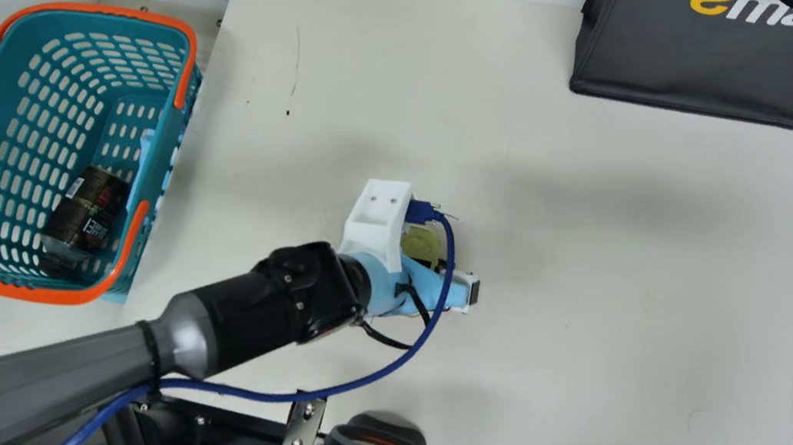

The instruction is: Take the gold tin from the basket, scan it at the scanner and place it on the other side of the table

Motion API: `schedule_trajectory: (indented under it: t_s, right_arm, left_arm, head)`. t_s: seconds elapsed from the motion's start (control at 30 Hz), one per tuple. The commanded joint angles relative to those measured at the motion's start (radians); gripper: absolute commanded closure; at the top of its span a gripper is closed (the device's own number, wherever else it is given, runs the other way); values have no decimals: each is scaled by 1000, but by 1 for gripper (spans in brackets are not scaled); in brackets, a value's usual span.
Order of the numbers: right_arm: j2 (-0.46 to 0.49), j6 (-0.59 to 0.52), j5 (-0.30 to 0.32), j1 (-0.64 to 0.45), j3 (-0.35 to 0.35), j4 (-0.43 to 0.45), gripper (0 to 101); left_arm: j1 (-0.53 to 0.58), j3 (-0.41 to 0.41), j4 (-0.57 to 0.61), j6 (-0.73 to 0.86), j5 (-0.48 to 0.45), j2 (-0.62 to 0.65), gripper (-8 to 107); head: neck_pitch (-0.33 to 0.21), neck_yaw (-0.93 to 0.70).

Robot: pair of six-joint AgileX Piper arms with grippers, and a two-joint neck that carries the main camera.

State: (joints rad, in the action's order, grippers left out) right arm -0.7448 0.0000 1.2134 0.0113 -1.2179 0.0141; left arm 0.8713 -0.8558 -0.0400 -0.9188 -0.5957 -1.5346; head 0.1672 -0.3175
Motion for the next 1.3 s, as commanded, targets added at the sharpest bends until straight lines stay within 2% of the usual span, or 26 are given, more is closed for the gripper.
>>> schedule_trajectory:
  t_s: [0.0,0.2,0.37,0.53,0.73,0.83,1.0,1.27]
  right_arm:
    - [0,0,0,0,0,0,6]
    - [0,0,0,0,0,0,6]
    - [0,0,0,0,0,0,6]
    - [0,0,-1,0,0,0,6]
    - [0,0,-1,0,0,0,6]
    - [0,0,-1,0,0,0,6]
    - [0,0,-1,0,0,0,6]
    - [0,0,-1,0,0,0,6]
  left_arm:
    - [-9,8,53,50,-1,35,9]
    - [-63,44,220,226,-19,164,9]
    - [-139,72,348,392,-70,287,9]
    - [-246,87,453,552,-158,406,9]
    - [-405,74,526,710,-294,523,9]
    - [-483,55,530,771,-365,569,9]
    - [-591,9,471,843,-461,629,9]
    - [-699,-69,310,892,-533,710,9]
  head:
    - [-29,-4]
    - [-29,-4]
    - [-29,-4]
    - [-29,-4]
    - [-29,-4]
    - [-29,-4]
    - [-29,-4]
    - [-29,-4]
